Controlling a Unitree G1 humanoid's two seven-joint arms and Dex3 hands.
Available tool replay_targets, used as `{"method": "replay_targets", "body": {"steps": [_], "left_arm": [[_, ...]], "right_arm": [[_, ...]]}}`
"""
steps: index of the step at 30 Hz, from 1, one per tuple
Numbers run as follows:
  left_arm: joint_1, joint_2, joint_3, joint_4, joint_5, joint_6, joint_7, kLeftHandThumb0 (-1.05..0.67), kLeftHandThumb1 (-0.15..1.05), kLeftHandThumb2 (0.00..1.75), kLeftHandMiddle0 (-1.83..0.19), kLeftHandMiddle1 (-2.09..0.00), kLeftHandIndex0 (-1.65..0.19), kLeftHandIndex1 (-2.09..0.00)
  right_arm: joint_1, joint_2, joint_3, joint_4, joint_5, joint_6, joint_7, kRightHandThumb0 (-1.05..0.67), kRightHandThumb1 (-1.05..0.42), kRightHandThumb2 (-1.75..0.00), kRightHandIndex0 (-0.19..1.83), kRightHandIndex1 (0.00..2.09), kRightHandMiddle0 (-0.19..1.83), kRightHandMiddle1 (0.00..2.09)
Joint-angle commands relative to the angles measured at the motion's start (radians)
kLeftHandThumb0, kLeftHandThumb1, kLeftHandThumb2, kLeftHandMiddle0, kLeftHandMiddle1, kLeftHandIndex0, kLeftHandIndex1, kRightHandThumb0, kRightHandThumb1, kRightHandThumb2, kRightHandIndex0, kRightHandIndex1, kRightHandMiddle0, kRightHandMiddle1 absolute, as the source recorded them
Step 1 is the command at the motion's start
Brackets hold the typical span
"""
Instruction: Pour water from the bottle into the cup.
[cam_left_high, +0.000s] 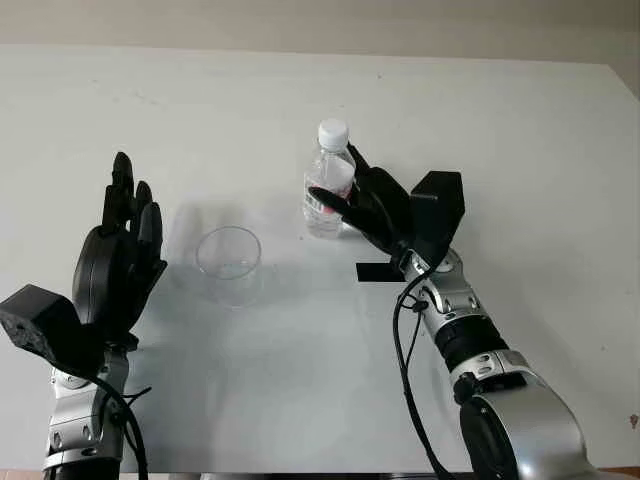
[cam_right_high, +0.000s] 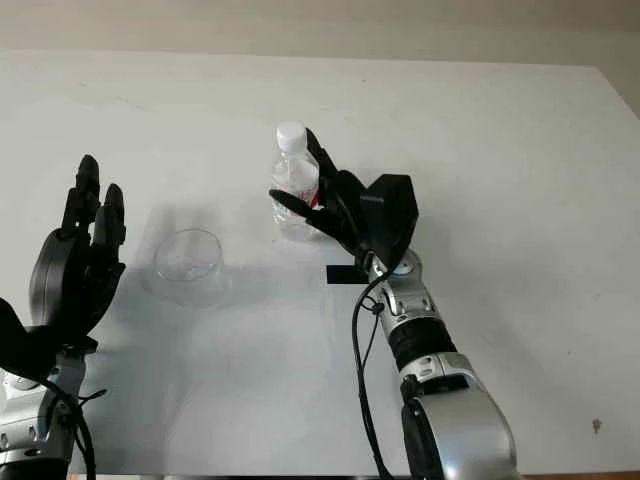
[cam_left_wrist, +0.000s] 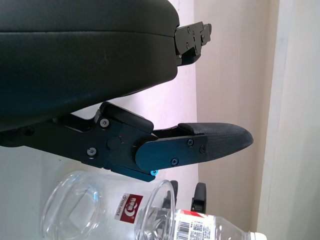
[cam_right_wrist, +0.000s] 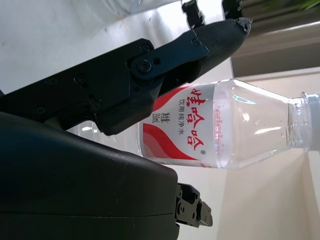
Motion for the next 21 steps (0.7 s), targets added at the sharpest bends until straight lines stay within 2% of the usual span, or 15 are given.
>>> {"method": "replay_targets", "body": {"steps": [1, 8, 14, 17, 18, 21], "left_arm": [[-0.016, 0.008, -0.003, 0.0, 0.008, -0.007, 0.002, -0.74, 1.05, 0.54, 0.19, 0.0, 0.19, 0.0], [-0.007, -0.004, -0.006, 0.0, 0.014, -0.012, 0.012, -0.73, 1.05, 0.55, 0.19, 0.0, 0.19, 0.0], [-0.008, -0.003, -0.004, 0.004, 0.009, -0.017, 0.01, -0.74, 1.05, 0.54, 0.19, 0.0, 0.19, 0.0], [-0.008, -0.004, -0.005, 0.004, 0.01, -0.021, 0.012, -0.73, 1.05, 0.54, 0.19, 0.0, 0.19, 0.0], [-0.008, -0.005, -0.005, 0.002, 0.009, -0.019, 0.013, -0.73, 1.05, 0.54, 0.19, 0.0, 0.19, 0.0], [-0.007, -0.008, -0.005, 0.001, 0.008, -0.017, 0.015, -0.73, 1.05, 0.54, 0.19, 0.0, 0.19, 0.0]], "right_arm": [[-0.025, 0.006, -0.005, 0.027, 0.004, -0.036, 0.027, -0.92, -0.91, -0.04, -0.19, 0.0, -0.19, 0.0], [-0.043, 0.027, -0.034, 0.091, 0.027, -0.08, 0.082, -0.8, -0.85, -0.03, -0.19, 0.0, -0.18, 0.01], [-0.055, 0.033, -0.055, 0.119, 0.045, -0.076, 0.12, -0.68, -0.82, -0.04, -0.03, 0.09, 0.03, 0.13], [-0.06, 0.031, -0.054, 0.126, 0.039, -0.075, 0.127, -0.68, -0.82, -0.05, 0.04, 0.12, 0.1, 0.19], [-0.06, 0.031, -0.052, 0.128, 0.035, -0.075, 0.125, -0.69, -0.81, -0.05, 0.07, 0.12, 0.08, 0.3], [-0.063, 0.031, -0.046, 0.127, 0.022, -0.072, 0.113, -0.68, -0.81, -0.05, 0.17, 0.15, -0.09, 0.81]]}}
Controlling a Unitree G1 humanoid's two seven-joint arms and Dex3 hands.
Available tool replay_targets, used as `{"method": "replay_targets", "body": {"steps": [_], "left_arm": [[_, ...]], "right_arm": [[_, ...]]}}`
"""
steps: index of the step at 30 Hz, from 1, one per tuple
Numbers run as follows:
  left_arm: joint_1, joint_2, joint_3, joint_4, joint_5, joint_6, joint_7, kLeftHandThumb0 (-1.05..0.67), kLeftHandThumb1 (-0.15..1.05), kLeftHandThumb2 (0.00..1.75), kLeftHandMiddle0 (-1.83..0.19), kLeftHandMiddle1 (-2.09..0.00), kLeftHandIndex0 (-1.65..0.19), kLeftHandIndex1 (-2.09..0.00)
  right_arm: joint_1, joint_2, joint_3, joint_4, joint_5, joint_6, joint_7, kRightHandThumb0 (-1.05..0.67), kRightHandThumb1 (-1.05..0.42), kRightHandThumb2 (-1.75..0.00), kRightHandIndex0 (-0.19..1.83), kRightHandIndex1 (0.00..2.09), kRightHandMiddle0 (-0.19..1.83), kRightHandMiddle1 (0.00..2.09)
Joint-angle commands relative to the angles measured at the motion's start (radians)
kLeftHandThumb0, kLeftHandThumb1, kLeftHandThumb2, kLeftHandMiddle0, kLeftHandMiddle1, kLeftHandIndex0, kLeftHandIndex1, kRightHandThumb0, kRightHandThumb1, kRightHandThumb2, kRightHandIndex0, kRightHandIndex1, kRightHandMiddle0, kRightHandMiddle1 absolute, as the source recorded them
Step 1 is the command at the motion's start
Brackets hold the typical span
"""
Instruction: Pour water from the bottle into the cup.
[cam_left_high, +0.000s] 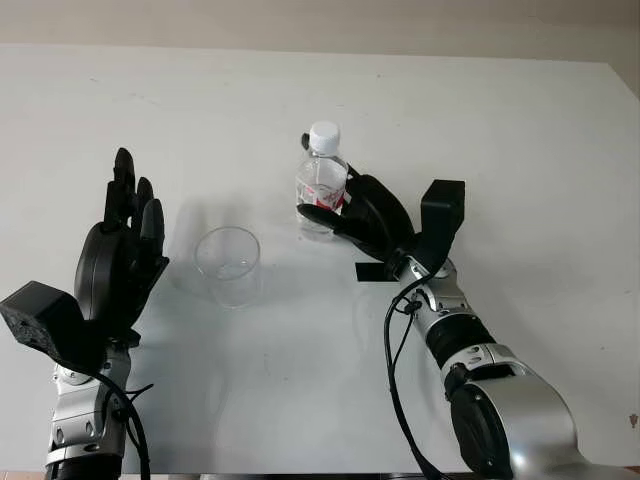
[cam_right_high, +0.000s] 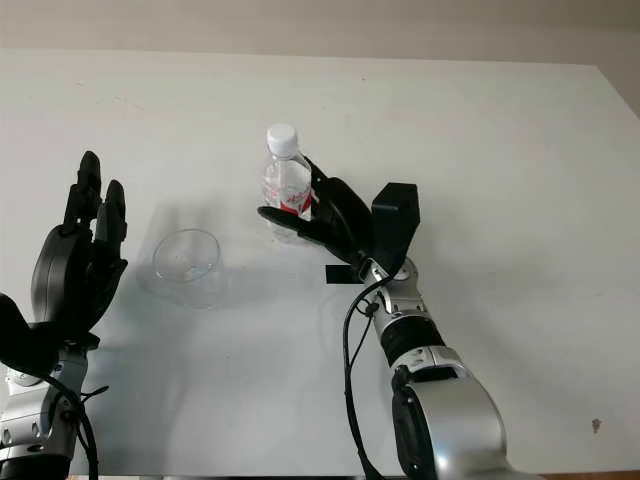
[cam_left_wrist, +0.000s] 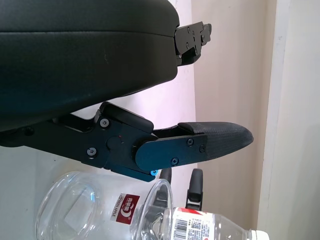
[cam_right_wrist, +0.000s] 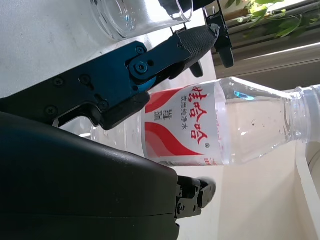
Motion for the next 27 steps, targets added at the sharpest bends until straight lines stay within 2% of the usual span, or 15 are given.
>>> {"method": "replay_targets", "body": {"steps": [1, 3, 4, 5, 7, 9, 12, 16, 19, 27], "left_arm": [[0.001, -0.005, -0.001, -0.005, -0.001, -0.006, 0.003, -0.74, 1.05, 0.53, 0.19, 0.0, 0.19, 0.0], [0.002, -0.006, -0.002, -0.006, 0.001, -0.008, 0.005, -0.73, 1.05, 0.53, 0.19, 0.0, 0.19, 0.0], [0.004, -0.005, -0.002, -0.007, 0.003, -0.009, 0.006, -0.73, 1.05, 0.54, 0.19, 0.0, 0.19, 0.0], [0.004, -0.005, -0.003, -0.005, 0.005, -0.011, 0.007, -0.73, 1.05, 0.54, 0.19, 0.0, 0.19, 0.0], [0.004, -0.006, -0.003, -0.005, 0.002, -0.01, 0.006, -0.73, 1.05, 0.54, 0.19, 0.0, 0.19, 0.0], [0.003, -0.007, -0.002, -0.003, 0.0, -0.012, 0.005, -0.73, 1.05, 0.54, 0.19, 0.0, 0.19, 0.0], [0.003, -0.008, -0.001, 0.0, 0.001, -0.017, 0.006, -0.73, 1.05, 0.54, 0.19, 0.0, 0.19, 0.0], [0.003, -0.011, -0.003, -0.006, 0.001, -0.01, 0.014, -0.73, 1.05, 0.53, 0.19, -0.01, 0.19, 0.0], [0.005, -0.01, -0.003, -0.007, -0.002, -0.01, 0.012, -0.75, 1.05, 0.52, 0.19, 0.0, 0.19, 0.0], [0.007, -0.005, -0.003, -0.004, -0.002, -0.01, 0.006, -0.73, 1.05, 0.55, 0.19, 0.0, 0.19, 0.0]], "right_arm": [[-0.017, 0.002, 0.006, 0.0, -0.013, -0.011, -0.008, -0.66, -0.81, -0.05, 0.19, 0.16, -0.12, 0.92], [-0.017, 0.001, 0.017, -0.004, -0.035, -0.016, -0.037, -0.59, -0.81, -0.05, 0.28, 0.3, -0.12, 1.19], [-0.016, 0.002, 0.021, -0.003, -0.048, -0.027, -0.058, -0.57, -0.81, -0.05, 0.25, 0.53, -0.1, 1.3], [-0.015, 0.003, 0.023, -0.002, -0.057, -0.035, -0.072, -0.5, -0.82, -0.05, 0.19, 1.02, -0.03, 1.49], [-0.014, 0.004, 0.025, 0.007, -0.07, -0.056, -0.093, -0.46, -0.83, -0.06, 0.16, 1.43, 0.05, 1.64], [-0.015, 0.003, 0.029, 0.016, -0.082, -0.063, -0.106, -0.45, -0.86, -0.06, 0.25, 1.78, 0.17, 1.8], [-0.016, -0.008, 0.05, 0.021, -0.119, -0.073, -0.138, -0.47, -0.9, -0.07, 0.39, 1.94, 0.3, 1.94], [-0.009, -0.024, 0.08, 0.023, -0.18, -0.132, -0.193, -0.51, -0.96, -0.07, 0.64, 2.03, 0.49, 2.06], [-0.008, -0.036, 0.097, 0.025, -0.208, -0.146, -0.217, -0.51, -1.02, -0.07, 0.83, 2.09, 0.66, 2.09], [-0.014, -0.053, 0.131, 0.026, -0.259, -0.14, -0.261, -0.5, -1.05, -0.17, 1.11, 2.09, 0.91, 2.09]]}}
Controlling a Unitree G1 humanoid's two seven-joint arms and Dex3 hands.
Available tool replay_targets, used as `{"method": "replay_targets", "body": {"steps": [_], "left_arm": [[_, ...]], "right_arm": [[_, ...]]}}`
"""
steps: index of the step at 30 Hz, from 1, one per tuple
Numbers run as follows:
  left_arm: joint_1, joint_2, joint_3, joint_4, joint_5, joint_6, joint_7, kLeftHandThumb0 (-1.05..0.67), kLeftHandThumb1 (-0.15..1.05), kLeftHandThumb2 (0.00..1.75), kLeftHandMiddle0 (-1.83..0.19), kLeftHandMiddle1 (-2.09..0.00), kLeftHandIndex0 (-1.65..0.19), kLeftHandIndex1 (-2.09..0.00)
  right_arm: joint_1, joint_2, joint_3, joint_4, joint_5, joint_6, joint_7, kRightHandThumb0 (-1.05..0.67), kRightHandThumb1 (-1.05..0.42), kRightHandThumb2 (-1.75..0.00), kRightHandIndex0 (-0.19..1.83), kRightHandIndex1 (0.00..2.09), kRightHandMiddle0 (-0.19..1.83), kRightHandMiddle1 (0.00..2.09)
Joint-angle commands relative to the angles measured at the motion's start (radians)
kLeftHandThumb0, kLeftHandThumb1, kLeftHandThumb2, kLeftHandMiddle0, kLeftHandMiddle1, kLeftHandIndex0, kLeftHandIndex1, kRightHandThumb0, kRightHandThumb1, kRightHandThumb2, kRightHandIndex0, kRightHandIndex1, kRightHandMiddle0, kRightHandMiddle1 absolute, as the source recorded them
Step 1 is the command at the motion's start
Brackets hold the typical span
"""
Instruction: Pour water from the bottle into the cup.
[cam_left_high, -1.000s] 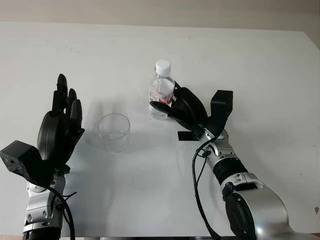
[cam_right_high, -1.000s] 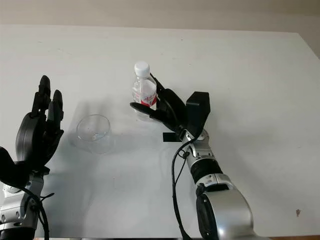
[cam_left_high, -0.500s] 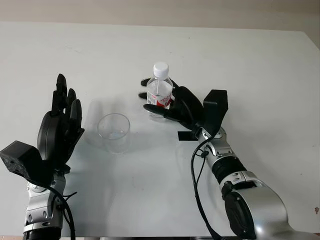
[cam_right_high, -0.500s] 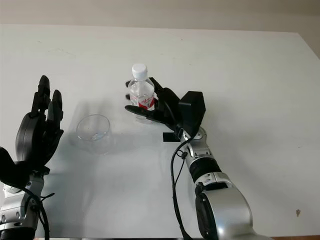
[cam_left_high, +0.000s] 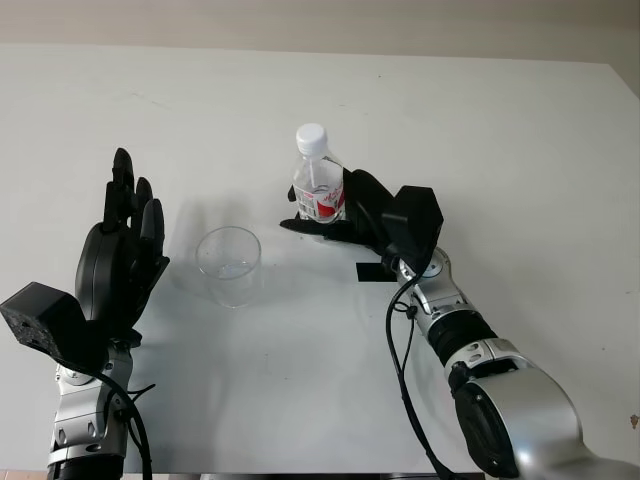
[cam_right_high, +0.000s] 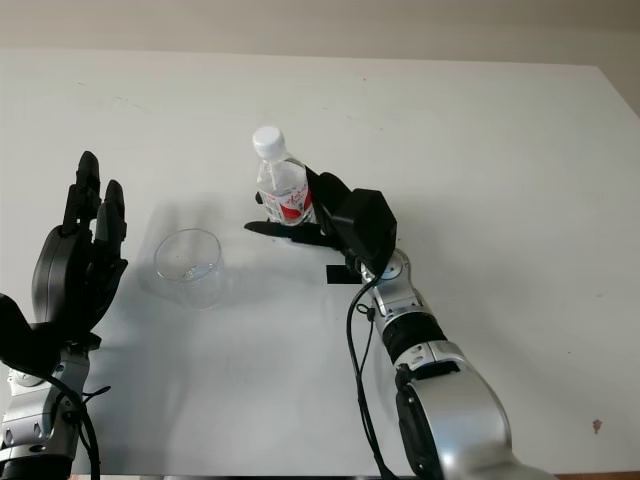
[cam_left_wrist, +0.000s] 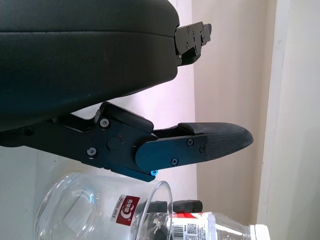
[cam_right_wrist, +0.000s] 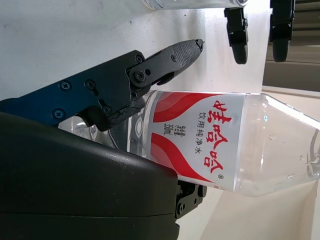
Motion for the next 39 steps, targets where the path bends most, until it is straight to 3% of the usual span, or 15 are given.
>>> {"method": "replay_targets", "body": {"steps": [1, 7, 12, 25, 39], "left_arm": [[0.005, -0.001, 0.0, -0.003, 0.0, -0.006, -0.001, -0.73, 1.05, 0.55, 0.19, 0.0, 0.19, 0.0], [0.001, 0.0, 0.003, 0.008, -0.001, -0.013, -0.003, -0.73, 1.05, 0.54, 0.19, 0.0, 0.19, 0.0], [-0.002, 0.003, 0.003, 0.016, -0.002, -0.016, -0.007, -0.73, 1.05, 0.55, 0.19, 0.0, 0.19, 0.0], [-0.007, -0.003, 0.006, 0.021, -0.008, -0.014, -0.007, -0.74, 1.05, 0.57, 0.19, 0.0, 0.19, 0.0], [-0.006, -0.016, 0.001, 0.013, -0.01, 0.007, 0.017, -0.73, 1.05, 0.6, 0.19, 0.0, 0.19, 0.0]], "right_arm": [[0.009, -0.01, 0.008, 0.013, -0.01, -0.016, -0.014, -0.49, -1.05, -0.21, 1.14, 2.09, 0.93, 2.09], [0.013, -0.004, 0.012, 0.012, -0.028, -0.041, -0.084, -0.44, -1.05, -0.4, 1.29, 2.09, 1.13, 2.09], [0.004, -0.009, 0.018, -0.002, -0.039, -0.061, -0.14, -0.39, -1.05, -0.44, 1.29, 2.09, 1.15, 2.09], [-0.114, -0.094, 0.11, -0.006, -0.21, -0.201, -0.283, -0.38, -1.05, -0.44, 1.09, 2.09, 0.72, 2.09], [-0.212, -0.173, 0.316, 0.002, -0.532, -0.283, -0.583, -0.41, -1.05, -0.33, 1.07, 2.09, 0.69, 2.09]]}}
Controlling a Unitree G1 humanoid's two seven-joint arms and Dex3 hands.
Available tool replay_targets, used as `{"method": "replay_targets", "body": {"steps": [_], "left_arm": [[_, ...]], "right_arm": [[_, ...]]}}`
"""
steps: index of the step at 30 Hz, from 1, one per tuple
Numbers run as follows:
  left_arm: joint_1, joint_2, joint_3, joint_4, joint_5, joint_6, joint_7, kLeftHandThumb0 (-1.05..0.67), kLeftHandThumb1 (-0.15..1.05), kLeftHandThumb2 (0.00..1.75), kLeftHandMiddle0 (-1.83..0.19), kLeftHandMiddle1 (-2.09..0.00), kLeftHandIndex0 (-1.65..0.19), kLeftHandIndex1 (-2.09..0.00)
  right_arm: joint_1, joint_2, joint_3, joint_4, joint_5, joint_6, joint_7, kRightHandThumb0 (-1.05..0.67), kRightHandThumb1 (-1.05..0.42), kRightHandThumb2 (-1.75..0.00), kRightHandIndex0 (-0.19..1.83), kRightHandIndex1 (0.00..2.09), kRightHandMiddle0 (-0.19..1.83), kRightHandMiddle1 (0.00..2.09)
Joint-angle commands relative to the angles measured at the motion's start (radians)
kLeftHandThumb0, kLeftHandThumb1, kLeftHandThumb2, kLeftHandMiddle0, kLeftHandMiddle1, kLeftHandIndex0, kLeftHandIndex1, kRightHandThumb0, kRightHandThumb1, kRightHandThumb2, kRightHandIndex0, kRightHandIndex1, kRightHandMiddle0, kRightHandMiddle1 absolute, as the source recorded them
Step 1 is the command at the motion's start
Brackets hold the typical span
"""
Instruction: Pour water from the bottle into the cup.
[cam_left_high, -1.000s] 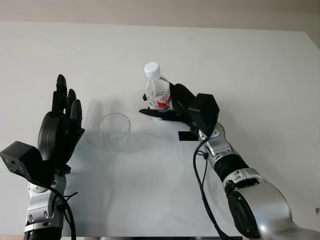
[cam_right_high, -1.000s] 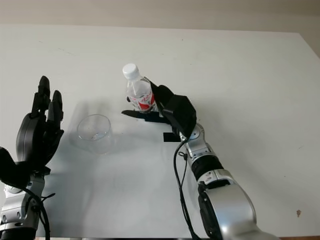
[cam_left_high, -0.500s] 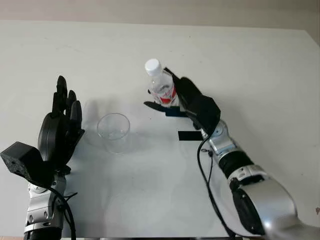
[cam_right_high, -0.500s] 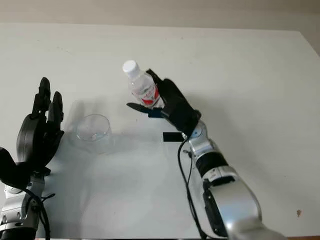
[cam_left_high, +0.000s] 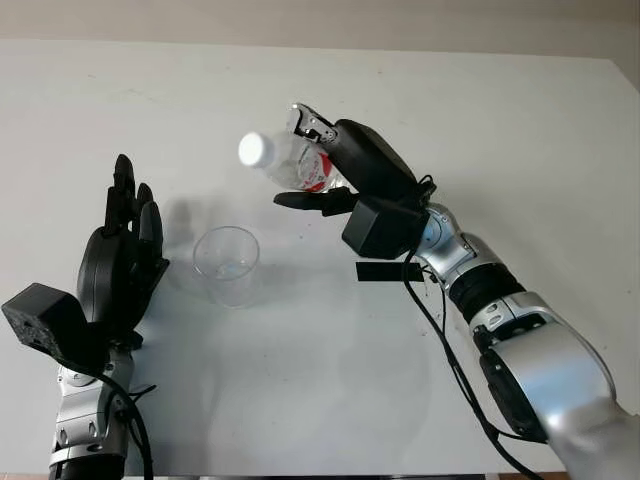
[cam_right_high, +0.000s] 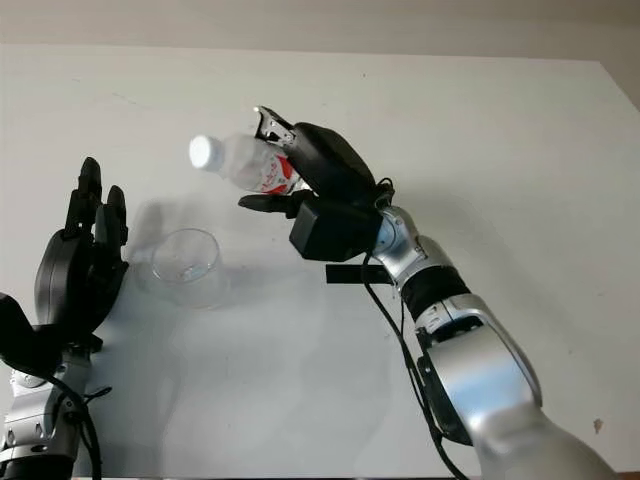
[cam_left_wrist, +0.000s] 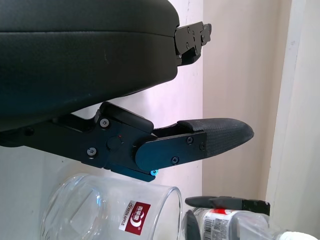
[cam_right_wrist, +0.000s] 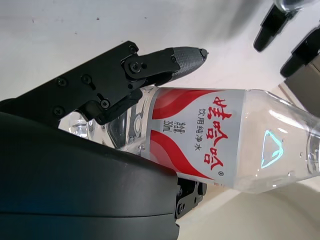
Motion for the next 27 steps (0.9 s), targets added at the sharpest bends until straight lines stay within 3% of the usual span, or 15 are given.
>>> {"method": "replay_targets", "body": {"steps": [1, 16, 27], "left_arm": [[-0.003, -0.008, -0.001, -0.012, 0.0, 0.001, 0.007, -0.73, 1.05, 0.6, 0.19, -0.01, 0.19, 0.0], [0.007, -0.013, -0.003, -0.014, 0.011, -0.016, 0.013, -0.74, 1.05, 0.58, 0.19, -0.04, 0.19, 0.0], [0.007, -0.016, -0.001, -0.007, 0.006, -0.02, 0.01, -0.75, 1.05, 0.57, 0.19, -0.02, 0.19, 0.0]], "right_arm": [[-0.04, -0.02, 0.03, -0.001, -0.043, -0.017, -0.059, -0.42, -1.05, -0.31, 1.07, 2.09, 0.7, 2.09], [-0.153, -0.085, 0.295, 0.037, -0.404, 0.063, -0.51, -0.47, -1.05, -0.22, 1.11, 2.09, 0.82, 2.09], [-0.206, -0.099, 0.369, 0.063, -0.462, 0.085, -0.647, -0.47, -1.05, -0.24, 1.13, 2.09, 0.84, 2.09]]}}
